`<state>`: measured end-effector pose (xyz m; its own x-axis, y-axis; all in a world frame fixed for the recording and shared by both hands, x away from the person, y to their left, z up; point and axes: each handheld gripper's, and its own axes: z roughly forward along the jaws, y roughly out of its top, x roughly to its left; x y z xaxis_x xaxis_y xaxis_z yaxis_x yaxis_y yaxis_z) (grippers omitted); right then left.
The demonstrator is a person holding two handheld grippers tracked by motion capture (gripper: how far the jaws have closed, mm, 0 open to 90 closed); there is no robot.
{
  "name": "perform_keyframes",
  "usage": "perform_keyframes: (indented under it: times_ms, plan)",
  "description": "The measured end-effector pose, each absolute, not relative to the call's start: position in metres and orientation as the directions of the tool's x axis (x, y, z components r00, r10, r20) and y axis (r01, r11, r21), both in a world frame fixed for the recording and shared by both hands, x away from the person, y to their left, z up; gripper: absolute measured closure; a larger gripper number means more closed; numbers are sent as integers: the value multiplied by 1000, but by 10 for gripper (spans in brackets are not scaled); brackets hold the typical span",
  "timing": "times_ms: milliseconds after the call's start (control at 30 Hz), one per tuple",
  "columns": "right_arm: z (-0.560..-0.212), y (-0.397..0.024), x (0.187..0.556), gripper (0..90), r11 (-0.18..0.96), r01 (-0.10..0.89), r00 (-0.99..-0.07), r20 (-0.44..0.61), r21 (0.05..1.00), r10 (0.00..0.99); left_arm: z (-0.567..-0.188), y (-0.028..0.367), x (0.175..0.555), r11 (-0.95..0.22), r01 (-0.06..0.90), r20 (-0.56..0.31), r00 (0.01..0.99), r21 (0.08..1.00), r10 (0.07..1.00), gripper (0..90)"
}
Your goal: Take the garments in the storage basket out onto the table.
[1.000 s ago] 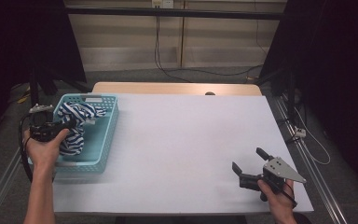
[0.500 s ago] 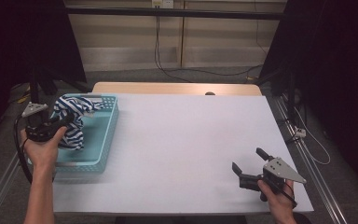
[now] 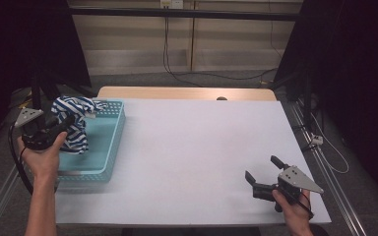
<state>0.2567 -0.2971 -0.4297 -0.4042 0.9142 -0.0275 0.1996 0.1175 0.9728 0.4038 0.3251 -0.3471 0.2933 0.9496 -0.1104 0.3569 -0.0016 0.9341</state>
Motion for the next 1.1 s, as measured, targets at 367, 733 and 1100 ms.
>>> perform_keyframes:
  times_ms: [367,733,1100]
  plan:
    - [-430,-297,257,0,116,199,-406,-26,973,913,-339,323,397,24,280,-118,324,960,938,748]
    - [-429,-297,256,0,113,196,-409,-24,974,912,-329,322,389,40,200,-105,322,979,941,748]
    - [-429,-297,256,0,113,196,-414,-22,974,910,-311,320,382,43,181,-112,393,983,913,748]
